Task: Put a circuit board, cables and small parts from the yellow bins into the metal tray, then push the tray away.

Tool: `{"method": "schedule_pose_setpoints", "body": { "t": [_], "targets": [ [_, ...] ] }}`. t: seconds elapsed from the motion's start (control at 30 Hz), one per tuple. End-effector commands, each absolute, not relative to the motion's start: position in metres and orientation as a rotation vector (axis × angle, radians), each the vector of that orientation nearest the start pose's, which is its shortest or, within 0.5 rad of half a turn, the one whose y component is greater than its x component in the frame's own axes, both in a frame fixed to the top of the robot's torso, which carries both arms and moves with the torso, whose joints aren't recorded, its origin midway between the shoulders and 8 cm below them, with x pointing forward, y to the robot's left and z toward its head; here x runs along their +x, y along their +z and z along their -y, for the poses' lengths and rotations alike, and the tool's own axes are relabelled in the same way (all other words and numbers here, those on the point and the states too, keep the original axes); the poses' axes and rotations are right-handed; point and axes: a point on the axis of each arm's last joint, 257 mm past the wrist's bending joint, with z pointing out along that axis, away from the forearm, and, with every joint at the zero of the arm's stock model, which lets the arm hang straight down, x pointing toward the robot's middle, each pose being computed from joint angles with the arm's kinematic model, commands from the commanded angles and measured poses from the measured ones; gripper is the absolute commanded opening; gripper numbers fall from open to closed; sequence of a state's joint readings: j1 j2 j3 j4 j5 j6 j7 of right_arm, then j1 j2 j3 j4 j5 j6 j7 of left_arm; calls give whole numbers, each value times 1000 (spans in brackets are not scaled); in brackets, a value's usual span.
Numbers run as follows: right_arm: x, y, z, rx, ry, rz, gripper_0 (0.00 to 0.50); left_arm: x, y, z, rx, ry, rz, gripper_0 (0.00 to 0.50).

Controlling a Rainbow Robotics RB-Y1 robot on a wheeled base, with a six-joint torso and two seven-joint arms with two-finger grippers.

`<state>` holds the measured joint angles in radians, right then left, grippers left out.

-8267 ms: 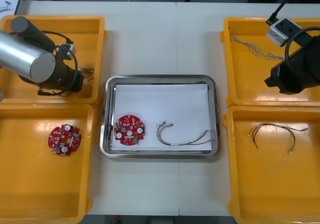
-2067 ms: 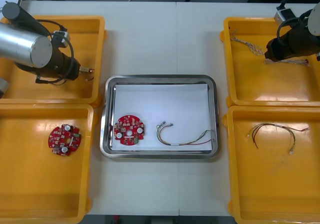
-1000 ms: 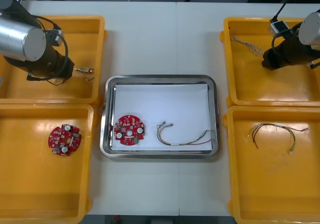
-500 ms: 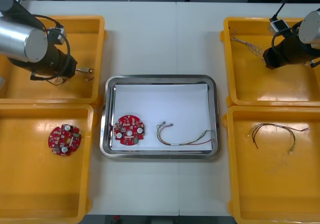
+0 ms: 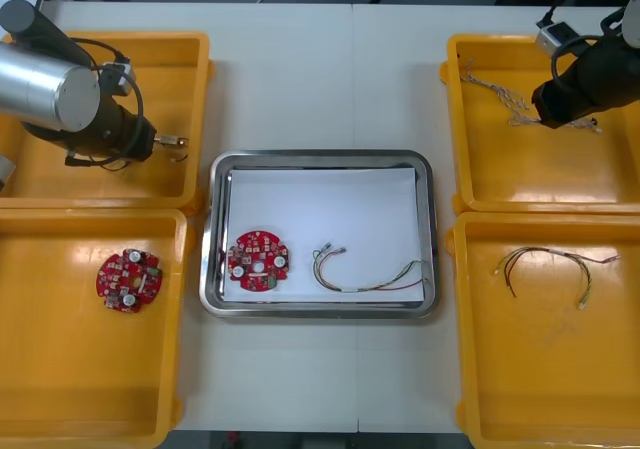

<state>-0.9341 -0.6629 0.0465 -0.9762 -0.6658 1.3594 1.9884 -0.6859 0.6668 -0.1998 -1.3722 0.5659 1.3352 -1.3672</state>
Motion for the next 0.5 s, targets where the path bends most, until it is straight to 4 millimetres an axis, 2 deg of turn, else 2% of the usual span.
{"method": "schedule_pose_setpoints", "body": {
  "t": [0.03, 0.17, 0.4, 0.47, 0.5],
  "targets": [
    [619, -112, 362, -535, -91, -2462, 0, 601, -182, -303, 287, 135, -2452, 343],
    [608, -116, 359, -537, -43, -2499, 0, 604, -184, -305, 286, 150, -2445, 340],
    [607, -116, 357, -549, -37, -2500, 0, 606, -188, -305, 288, 156, -2440, 324],
    [607, -116, 358, -551, -39, -2500, 33, 607, -188, -305, 289, 158, -2439, 325],
    [608, -116, 357, -553, -41, -2497, 142, 607, -188, -305, 289, 159, -2440, 326]
  ]
}}
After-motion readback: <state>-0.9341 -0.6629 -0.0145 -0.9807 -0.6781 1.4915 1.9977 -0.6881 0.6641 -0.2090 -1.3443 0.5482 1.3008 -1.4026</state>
